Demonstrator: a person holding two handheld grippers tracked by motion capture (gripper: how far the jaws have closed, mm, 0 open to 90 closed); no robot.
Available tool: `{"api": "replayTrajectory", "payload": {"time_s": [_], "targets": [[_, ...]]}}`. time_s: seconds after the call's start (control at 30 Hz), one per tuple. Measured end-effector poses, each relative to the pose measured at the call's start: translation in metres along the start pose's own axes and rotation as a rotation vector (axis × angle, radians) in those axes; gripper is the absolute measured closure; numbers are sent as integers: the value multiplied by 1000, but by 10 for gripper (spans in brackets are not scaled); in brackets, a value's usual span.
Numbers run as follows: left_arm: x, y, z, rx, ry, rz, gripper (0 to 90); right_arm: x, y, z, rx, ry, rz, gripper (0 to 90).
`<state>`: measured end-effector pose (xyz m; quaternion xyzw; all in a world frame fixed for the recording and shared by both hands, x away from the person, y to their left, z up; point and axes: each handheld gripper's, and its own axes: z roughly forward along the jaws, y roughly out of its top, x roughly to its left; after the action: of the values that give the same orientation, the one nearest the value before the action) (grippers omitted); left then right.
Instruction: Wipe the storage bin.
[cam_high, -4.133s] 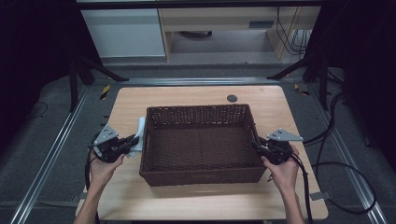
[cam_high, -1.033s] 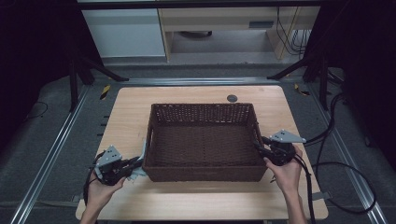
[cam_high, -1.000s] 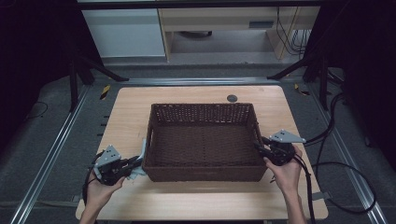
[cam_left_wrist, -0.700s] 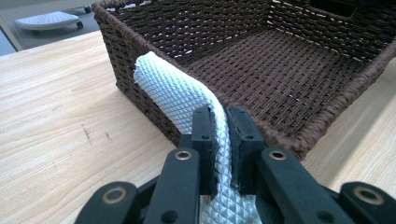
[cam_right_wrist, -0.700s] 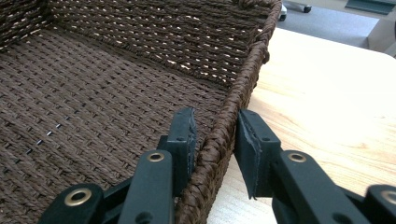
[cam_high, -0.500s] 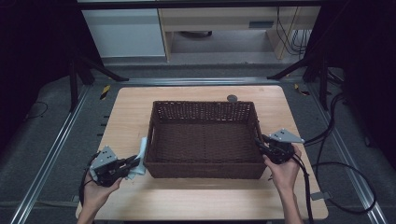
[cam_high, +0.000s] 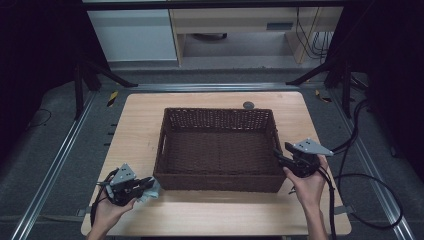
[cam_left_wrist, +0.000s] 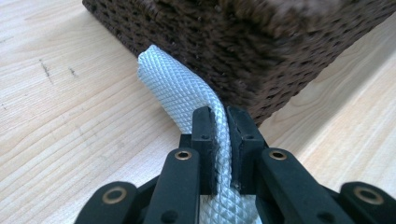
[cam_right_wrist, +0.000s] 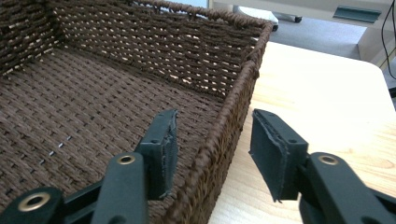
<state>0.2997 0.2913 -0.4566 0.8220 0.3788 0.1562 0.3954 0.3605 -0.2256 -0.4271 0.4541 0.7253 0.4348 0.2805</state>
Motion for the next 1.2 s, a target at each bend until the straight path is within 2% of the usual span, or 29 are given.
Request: {"api": "replayTrajectory", "payload": {"time_s": [0.03,0.07,0.13,0.2,0.43,0.67,0.73,0.77,0.83,0.93,1.03,1.2], "targets": [[-1,1,-3,-10,0,0,809,0,0,0,0,0,0,504],[-2,4,-9,-47,1,1,809,0,-2,0,12,6,2,502],[-3,6,-12,-66,6,0,809,-1,-4,0,18,9,3,499],[-5,11,-26,-137,15,-4,809,-1,-6,1,25,12,5,498],[-5,8,-43,-180,25,-7,810,0,-6,2,26,12,0,514],[-10,3,-26,-108,5,3,809,0,-7,6,36,24,-2,570],[-11,1,-19,-75,-1,9,811,1,-7,7,35,31,-7,633],[-11,1,-19,-75,-1,9,811,1,-7,7,35,31,-7,633],[-10,0,-15,-56,-4,12,811,2,-7,8,29,17,-13,658],[-9,-5,-8,-14,-5,11,811,3,-7,9,20,0,3,675],[-7,-6,-6,3,-3,11,811,3,-7,10,19,-17,6,677],[-4,-6,-6,-2,2,3,811,5,-5,11,22,-48,0,676]]}}
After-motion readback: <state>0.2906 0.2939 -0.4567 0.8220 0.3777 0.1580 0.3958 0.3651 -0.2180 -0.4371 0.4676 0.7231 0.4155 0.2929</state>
